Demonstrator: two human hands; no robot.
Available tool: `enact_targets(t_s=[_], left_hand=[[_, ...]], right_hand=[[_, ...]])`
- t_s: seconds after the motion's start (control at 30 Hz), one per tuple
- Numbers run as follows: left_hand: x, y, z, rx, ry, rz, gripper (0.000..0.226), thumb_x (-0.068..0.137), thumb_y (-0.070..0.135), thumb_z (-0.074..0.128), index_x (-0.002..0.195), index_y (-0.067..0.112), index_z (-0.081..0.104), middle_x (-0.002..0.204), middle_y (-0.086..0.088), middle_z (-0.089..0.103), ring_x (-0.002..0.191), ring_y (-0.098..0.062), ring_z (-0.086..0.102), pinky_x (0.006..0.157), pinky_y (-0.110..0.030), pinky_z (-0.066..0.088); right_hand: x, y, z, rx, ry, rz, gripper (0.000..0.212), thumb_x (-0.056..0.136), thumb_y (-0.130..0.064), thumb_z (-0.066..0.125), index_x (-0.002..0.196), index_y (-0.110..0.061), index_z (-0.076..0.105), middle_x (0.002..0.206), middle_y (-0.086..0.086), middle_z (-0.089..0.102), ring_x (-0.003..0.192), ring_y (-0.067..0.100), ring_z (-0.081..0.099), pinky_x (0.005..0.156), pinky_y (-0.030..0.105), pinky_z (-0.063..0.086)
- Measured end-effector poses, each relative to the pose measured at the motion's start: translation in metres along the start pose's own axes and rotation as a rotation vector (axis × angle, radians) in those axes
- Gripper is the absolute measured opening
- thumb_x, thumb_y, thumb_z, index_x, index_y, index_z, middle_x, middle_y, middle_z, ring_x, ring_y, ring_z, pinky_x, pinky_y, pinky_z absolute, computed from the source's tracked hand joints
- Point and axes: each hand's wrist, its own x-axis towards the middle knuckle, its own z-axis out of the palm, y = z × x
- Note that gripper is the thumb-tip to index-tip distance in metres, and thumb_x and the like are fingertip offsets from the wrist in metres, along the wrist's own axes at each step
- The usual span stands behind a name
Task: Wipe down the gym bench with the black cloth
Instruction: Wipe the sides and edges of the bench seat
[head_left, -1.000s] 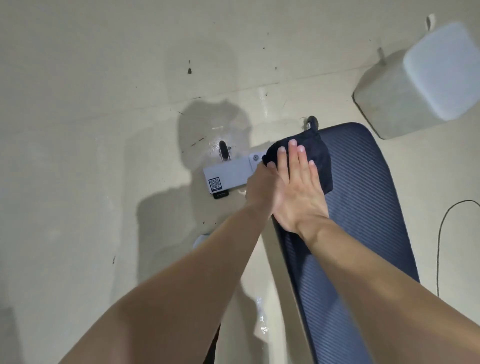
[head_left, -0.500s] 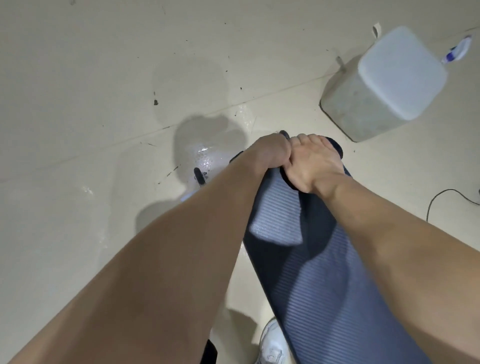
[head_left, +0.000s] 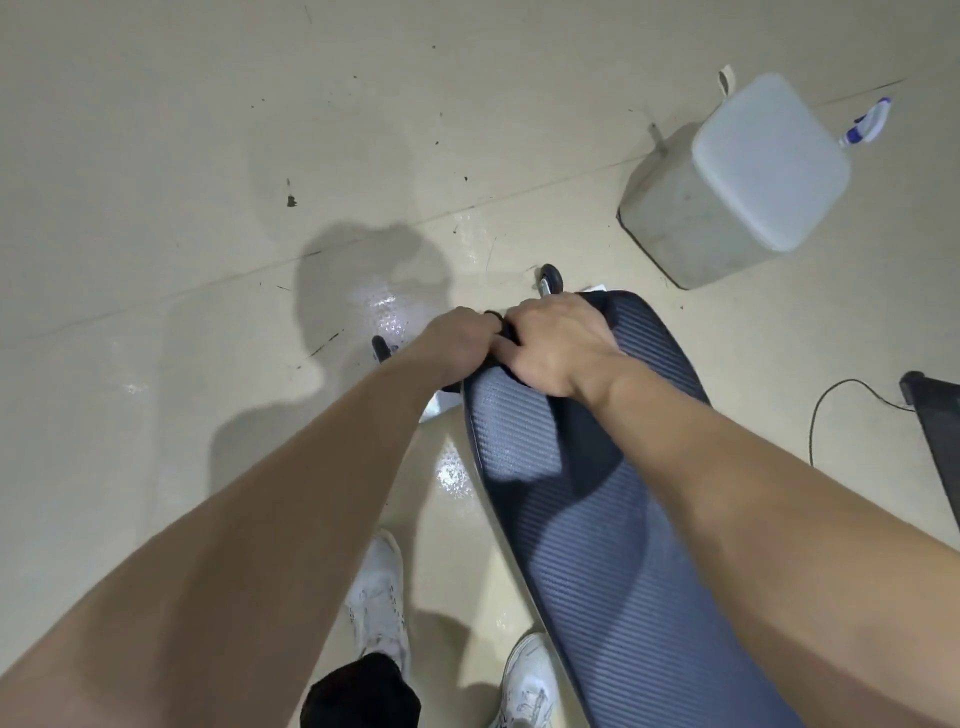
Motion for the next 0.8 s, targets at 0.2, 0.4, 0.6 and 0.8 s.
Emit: enact_targets(t_s=[0.2, 0.4, 0.6, 0.8], left_hand=[[-0.058, -0.087, 0.049, -0.426, 0.035, -0.087, 0.024, 0.104, 0.011, 0.036, 0.109, 0.010, 0.059, 0.100, -0.007, 0.057, 0.097, -0.020, 0.051, 0.092, -0.037, 0.048], [-0.113, -0.085, 0.140, -1.234, 0.025, -0.271, 0.033, 0.094, 0.019, 0.046, 0.076, 0.018, 0.074, 0.083, -0.004, 0.069, 0.090, -0.021, 0.061, 0.094, -0.044, 0.046], [-0.175, -0.106, 0.211, -0.535, -0.122, -0.078, 0.030, 0.093, 0.029, 0.046, 0.064, 0.035, 0.049, 0.073, 0.006, 0.055, 0.071, -0.016, 0.050, 0.069, -0.033, 0.048], [-0.228, -0.112, 0.250, -0.284, 0.058, 0.097, 0.035, 0.070, 0.031, 0.061, 0.052, 0.013, 0.037, 0.054, -0.007, 0.031, 0.055, -0.015, 0.027, 0.049, -0.028, 0.031]], right_hand=[[-0.023, -0.079, 0.015, -0.189, -0.042, -0.250, 0.037, 0.081, -0.043, 0.039, 0.071, -0.022, 0.068, 0.074, -0.004, 0.064, 0.086, 0.021, 0.055, 0.093, 0.034, 0.037], [-0.101, -0.077, 0.062, -0.169, -0.006, -0.388, 0.043, 0.075, -0.035, 0.041, 0.091, -0.018, 0.077, 0.101, -0.004, 0.068, 0.120, 0.019, 0.050, 0.121, 0.038, 0.014], [-0.209, -0.071, 0.116, -0.046, -0.116, -0.388, 0.052, 0.072, -0.039, 0.048, 0.113, -0.014, 0.069, 0.121, -0.002, 0.065, 0.139, 0.020, 0.038, 0.123, 0.036, 0.007], [-0.318, -0.072, 0.149, 0.077, -0.065, -0.152, 0.043, 0.081, -0.030, 0.057, 0.122, -0.020, 0.058, 0.119, -0.003, 0.061, 0.119, 0.025, 0.053, 0.096, 0.037, 0.042]])
